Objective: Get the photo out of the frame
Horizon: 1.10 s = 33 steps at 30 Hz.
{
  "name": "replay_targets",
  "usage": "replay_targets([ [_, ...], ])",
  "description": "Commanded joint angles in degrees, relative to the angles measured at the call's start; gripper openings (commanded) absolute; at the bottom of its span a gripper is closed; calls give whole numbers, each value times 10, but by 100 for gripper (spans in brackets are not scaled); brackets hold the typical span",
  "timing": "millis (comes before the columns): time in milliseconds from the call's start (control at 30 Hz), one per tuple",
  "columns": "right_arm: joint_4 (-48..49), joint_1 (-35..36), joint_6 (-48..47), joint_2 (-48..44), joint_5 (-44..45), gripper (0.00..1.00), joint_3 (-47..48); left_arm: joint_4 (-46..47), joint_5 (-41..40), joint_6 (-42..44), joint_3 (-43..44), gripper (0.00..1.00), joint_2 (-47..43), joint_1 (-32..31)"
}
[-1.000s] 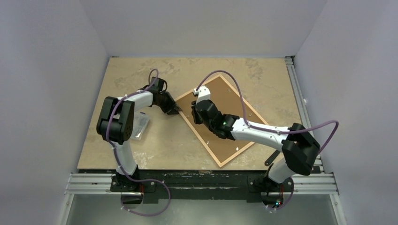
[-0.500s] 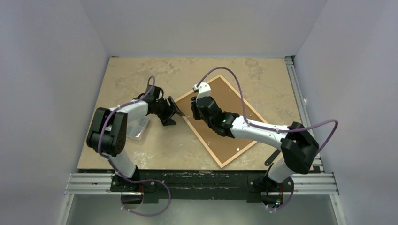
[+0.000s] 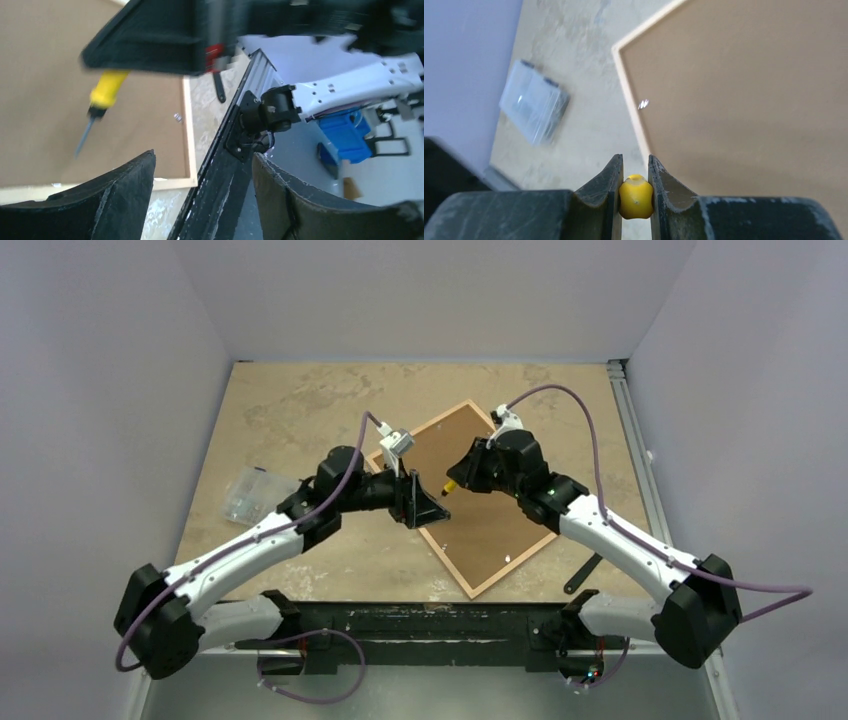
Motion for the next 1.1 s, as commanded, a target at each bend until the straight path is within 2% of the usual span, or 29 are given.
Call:
replay_targets([
  [0,-43,-2,66,-34,-132,0,-13,22,-137,156,-15,68,-95,-67],
  [67,-46,-2,77,-57,-157,0,-25,19,-155,185,-19,66,-115,-79],
  [133,-40,-2,97,-85,-165,0,-43,-25,-153,208,-4,66,-117,-83],
  [333,6,-3,149,-132,-232,0,-79,-137,-41,266,48,68,-65,-88],
  [467,36,-3,172,-149,-261,0,-95,-143,4,274,59,67,-57,-100],
  [600,42,-3,179,-174,-270,0,-104,-192,30,293,81,51,-42,-101],
  [700,55,-3,179,-188,-293,0,-108,-230,39,305,96,29,-34,-100],
  [733,55,-3,179,-191,-299,0,-107,-234,50,305,98,26,-33,-101],
  [800,70,-3,180,-193,-317,0,-110,-232,66,295,99,26,-30,-100],
  [900,88,-3,189,-192,-326,0,-113,-221,82,280,99,33,-28,-100],
  [933,95,-3,192,-191,-332,0,-114,-218,87,276,98,31,-30,-100],
  [967,103,-3,192,-192,-338,0,-115,-218,92,279,98,23,-32,-100],
  [1033,103,-3,166,-197,-346,0,-110,-240,85,293,104,0,-38,-100],
  [1067,84,-3,130,-198,-348,1,-99,-250,79,300,106,0,-45,-100],
])
